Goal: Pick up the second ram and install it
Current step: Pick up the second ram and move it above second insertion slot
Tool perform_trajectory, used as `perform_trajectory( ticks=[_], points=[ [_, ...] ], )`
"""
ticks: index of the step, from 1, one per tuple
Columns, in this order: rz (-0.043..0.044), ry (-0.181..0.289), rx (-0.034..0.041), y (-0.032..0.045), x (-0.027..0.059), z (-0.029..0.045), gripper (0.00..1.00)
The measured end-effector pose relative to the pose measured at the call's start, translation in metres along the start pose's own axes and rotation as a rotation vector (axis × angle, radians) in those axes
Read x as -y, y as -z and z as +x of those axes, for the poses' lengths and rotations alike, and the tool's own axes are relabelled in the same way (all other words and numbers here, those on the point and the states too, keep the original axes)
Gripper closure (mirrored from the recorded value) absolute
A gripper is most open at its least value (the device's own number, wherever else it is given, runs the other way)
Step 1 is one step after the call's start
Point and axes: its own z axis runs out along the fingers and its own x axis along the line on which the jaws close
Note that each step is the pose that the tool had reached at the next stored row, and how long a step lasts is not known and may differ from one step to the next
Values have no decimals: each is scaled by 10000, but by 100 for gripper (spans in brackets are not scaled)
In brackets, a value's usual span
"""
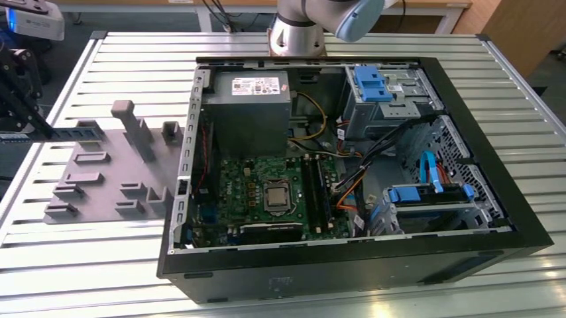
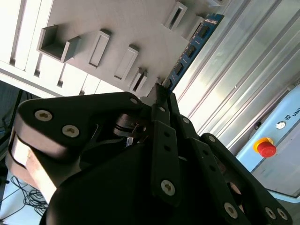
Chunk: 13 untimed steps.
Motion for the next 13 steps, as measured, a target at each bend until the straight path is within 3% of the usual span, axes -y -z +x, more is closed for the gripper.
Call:
perform_trajectory(
  ticks=[13],
  points=[
    [1,0,1,73,1,-1,86]
  ],
)
